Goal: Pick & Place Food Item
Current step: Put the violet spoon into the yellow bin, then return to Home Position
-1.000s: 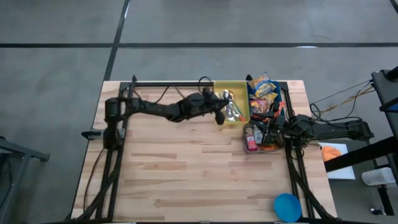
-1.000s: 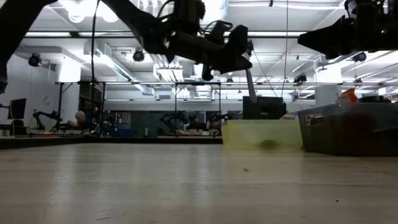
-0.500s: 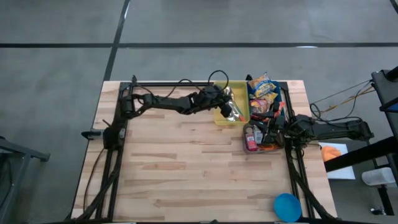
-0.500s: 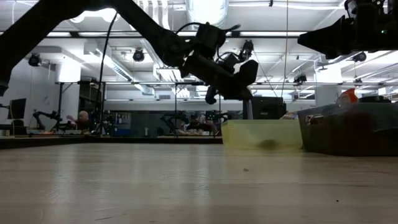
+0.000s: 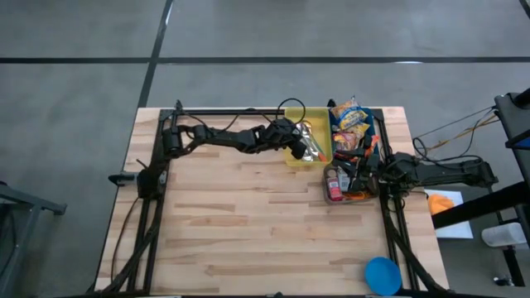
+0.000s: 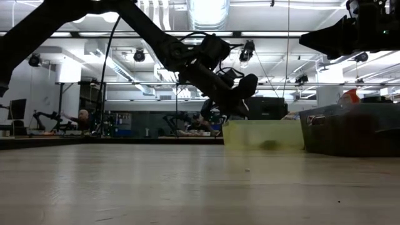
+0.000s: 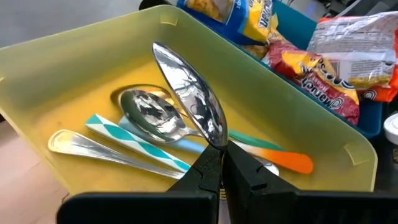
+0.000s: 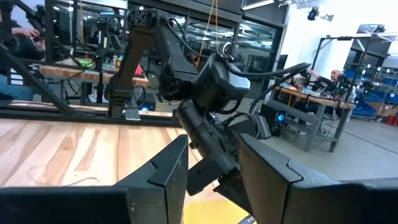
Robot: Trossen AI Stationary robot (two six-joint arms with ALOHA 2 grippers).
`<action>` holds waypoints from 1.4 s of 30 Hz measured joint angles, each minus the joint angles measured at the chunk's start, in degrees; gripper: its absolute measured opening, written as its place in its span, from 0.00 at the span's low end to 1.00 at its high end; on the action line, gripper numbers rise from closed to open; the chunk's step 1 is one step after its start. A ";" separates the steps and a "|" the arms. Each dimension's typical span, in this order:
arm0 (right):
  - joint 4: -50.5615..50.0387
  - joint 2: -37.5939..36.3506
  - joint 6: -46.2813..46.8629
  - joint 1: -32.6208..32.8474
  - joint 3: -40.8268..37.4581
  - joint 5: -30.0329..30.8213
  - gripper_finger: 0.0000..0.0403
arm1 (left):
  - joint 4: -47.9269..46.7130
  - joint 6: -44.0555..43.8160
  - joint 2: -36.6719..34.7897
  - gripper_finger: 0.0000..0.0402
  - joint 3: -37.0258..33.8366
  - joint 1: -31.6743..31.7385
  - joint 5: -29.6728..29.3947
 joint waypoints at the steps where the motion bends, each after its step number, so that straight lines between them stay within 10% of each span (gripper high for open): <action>1: -0.01 0.00 0.00 -0.02 0.00 0.00 0.34 | -0.08 -0.08 0.00 0.02 0.00 0.00 0.00; 10: -0.02 0.00 0.00 -0.02 0.00 -0.01 0.34 | -0.01 -0.06 -0.02 0.04 0.00 0.00 -0.20; 27: -0.02 0.00 0.00 0.00 0.00 0.00 0.34 | 0.07 -0.04 -0.07 0.39 -0.02 0.00 -0.20; 42: -0.02 -0.02 0.00 0.00 0.00 0.00 0.34 | 1.42 7.25 -2.48 0.37 0.07 -1.56 2.86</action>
